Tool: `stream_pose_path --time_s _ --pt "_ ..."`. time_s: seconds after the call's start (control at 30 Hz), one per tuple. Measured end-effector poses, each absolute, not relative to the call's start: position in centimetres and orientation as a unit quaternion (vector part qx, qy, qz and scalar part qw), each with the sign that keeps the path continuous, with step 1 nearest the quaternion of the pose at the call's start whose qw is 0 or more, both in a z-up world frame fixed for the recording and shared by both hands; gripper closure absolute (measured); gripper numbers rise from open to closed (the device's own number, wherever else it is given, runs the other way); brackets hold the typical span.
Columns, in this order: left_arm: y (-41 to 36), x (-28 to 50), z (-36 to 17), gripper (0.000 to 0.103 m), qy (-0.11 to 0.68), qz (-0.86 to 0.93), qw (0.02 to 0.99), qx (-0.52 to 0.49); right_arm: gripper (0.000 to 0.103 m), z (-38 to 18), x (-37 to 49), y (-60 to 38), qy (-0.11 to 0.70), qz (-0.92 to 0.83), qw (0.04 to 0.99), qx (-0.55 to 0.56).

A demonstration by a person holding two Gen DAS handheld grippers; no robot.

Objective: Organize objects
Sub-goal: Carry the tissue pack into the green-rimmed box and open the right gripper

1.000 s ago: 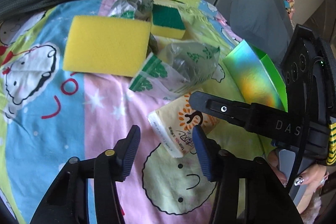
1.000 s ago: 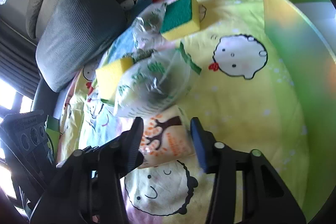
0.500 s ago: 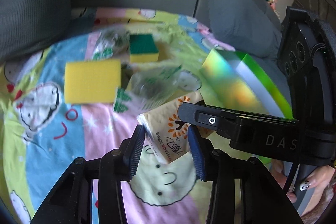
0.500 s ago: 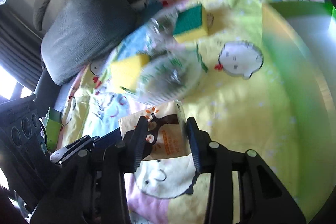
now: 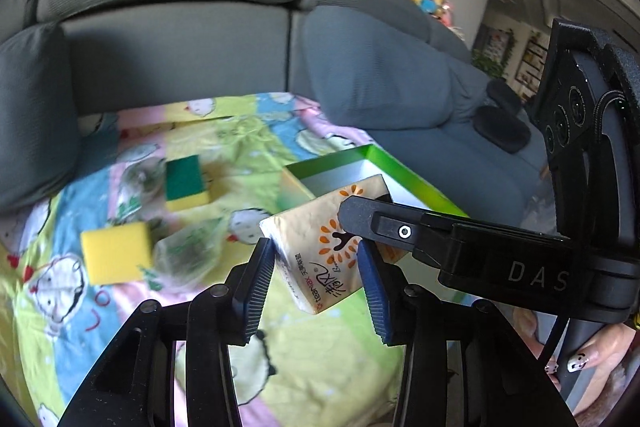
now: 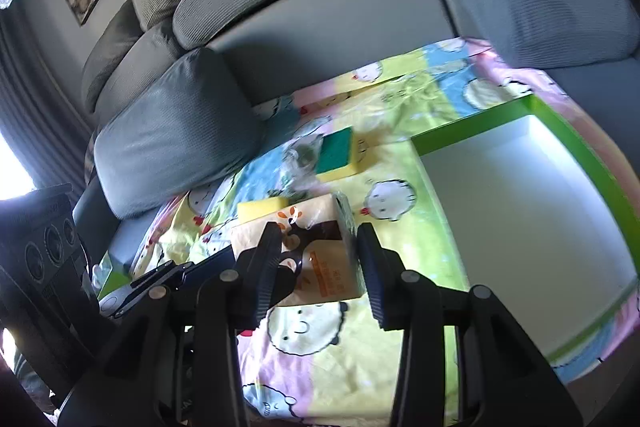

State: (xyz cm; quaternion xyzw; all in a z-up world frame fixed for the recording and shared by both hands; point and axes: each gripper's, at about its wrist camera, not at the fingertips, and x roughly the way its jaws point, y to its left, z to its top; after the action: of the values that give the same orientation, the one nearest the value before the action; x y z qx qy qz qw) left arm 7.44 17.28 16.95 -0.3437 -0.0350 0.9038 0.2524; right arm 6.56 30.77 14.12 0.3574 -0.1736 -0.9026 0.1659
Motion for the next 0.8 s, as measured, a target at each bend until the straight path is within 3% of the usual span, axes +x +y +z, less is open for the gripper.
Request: stream_pose_path --time_s 0.8 --pt "27.1 4.7 13.5 0.059 0.007 0.849 0.340 -0.404 0.063 10.2 7.1 40.8 -0.247 -0.894 0.055 0.370"
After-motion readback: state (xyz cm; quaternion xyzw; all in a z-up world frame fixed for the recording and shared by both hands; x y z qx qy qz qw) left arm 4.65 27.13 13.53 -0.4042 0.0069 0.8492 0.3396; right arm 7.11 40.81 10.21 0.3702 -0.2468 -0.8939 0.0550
